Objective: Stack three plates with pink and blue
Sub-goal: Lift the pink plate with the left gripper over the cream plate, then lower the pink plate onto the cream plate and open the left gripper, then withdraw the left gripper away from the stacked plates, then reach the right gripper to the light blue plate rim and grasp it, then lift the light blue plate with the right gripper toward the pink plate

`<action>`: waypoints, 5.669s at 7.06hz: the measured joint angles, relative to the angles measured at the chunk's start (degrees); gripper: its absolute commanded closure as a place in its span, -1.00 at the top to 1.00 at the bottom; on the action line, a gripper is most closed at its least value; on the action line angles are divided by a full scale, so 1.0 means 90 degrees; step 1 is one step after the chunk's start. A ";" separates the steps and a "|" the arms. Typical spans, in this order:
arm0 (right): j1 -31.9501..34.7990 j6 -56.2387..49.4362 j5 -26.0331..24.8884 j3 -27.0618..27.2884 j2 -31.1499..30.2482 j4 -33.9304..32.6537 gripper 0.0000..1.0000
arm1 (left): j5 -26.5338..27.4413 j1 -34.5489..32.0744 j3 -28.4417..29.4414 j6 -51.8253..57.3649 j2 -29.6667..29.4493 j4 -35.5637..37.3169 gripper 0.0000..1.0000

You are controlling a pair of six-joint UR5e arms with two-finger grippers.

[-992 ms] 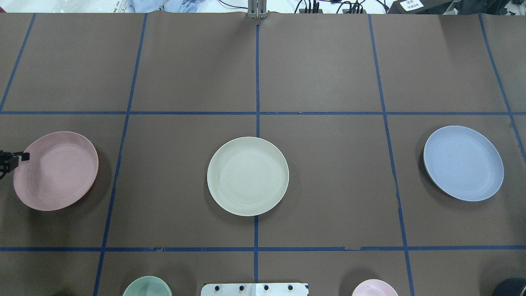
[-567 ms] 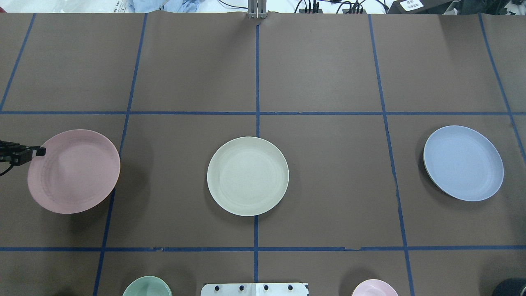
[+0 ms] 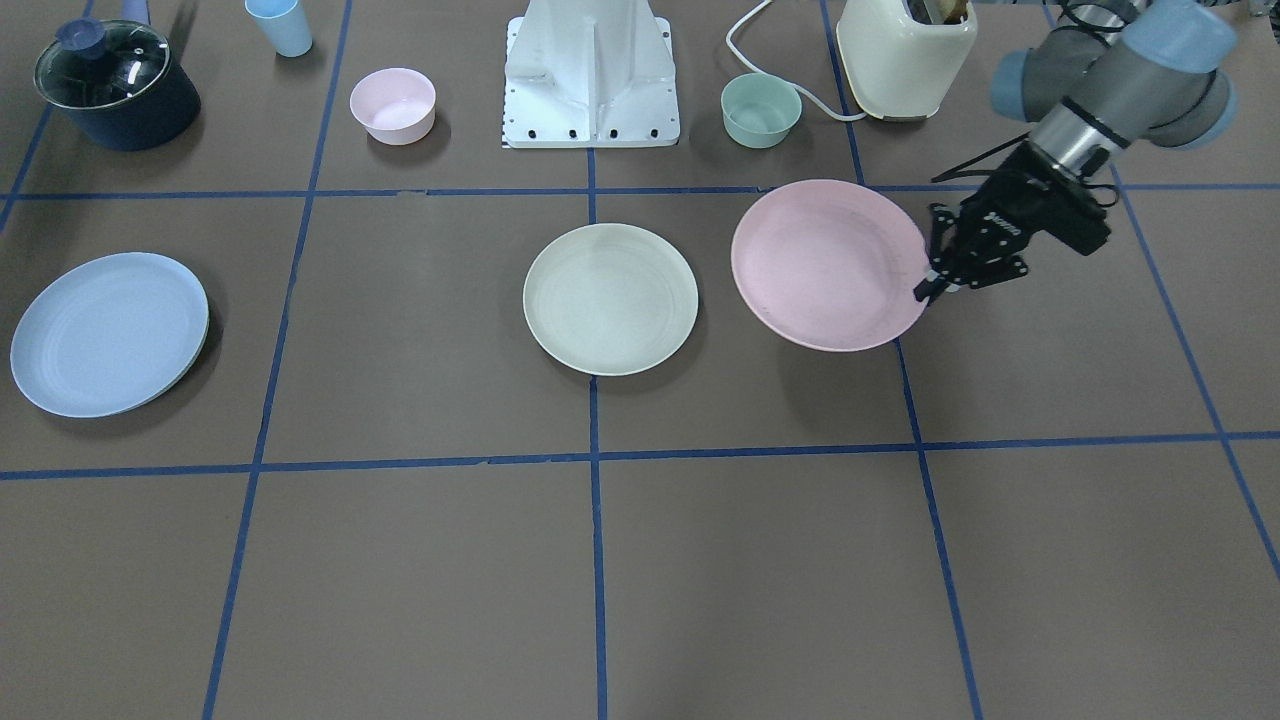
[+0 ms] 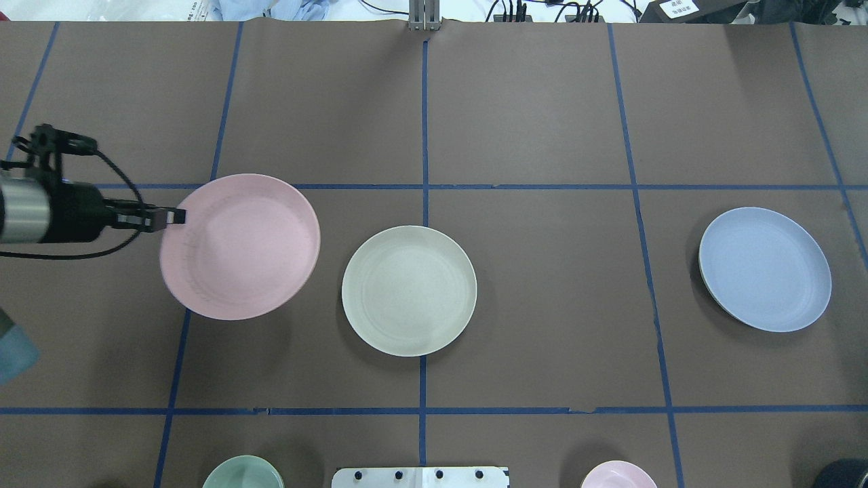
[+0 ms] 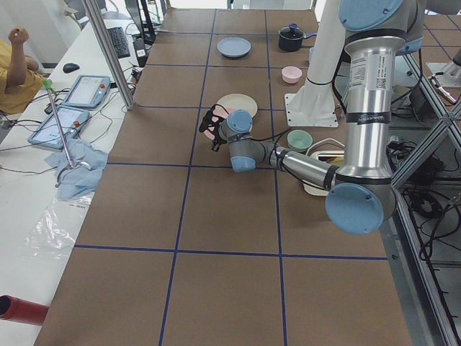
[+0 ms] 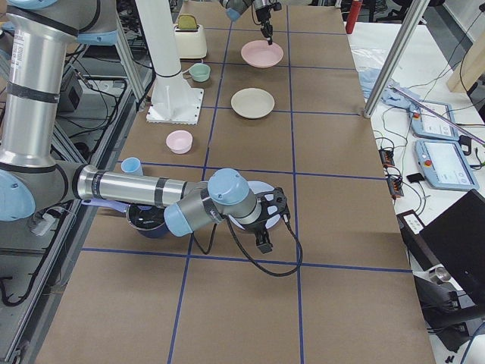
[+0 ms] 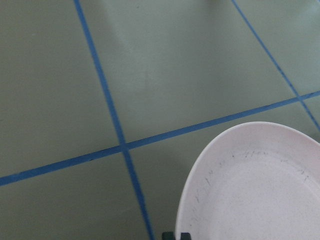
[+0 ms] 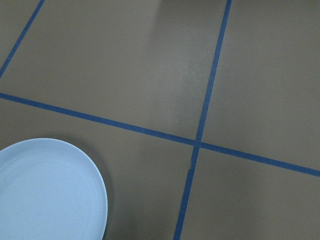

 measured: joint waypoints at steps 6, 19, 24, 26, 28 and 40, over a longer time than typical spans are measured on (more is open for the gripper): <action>0.0000 0.0013 0.0048 -0.0010 -0.0004 -0.0006 1.00 | 0.1445 0.1799 0.1198 -0.1178 -0.2224 0.0930 -1.00; -0.0264 0.0762 0.0050 -0.0029 -0.0142 -0.0011 1.00 | -0.0170 0.0166 0.0185 0.1513 -0.0776 0.1107 1.00; -0.1813 0.2676 -0.0924 -0.0584 -0.0487 0.1853 0.89 | -0.1829 -0.1953 0.0061 0.4821 0.0560 0.1043 1.00; -0.2683 0.3659 -0.1491 -0.0878 -0.0492 0.2733 0.79 | -0.1852 -0.2016 0.0054 0.4879 0.0600 0.1039 1.00; -0.3162 0.3861 -0.1695 -0.0940 -0.0475 0.2929 0.70 | -0.1837 -0.2023 0.0053 0.4879 0.0605 0.1039 1.00; -0.3381 0.3945 -0.1371 -0.1023 0.0170 0.2923 -1.00 | -0.1936 -0.2350 0.0056 0.4878 0.0824 0.0792 1.00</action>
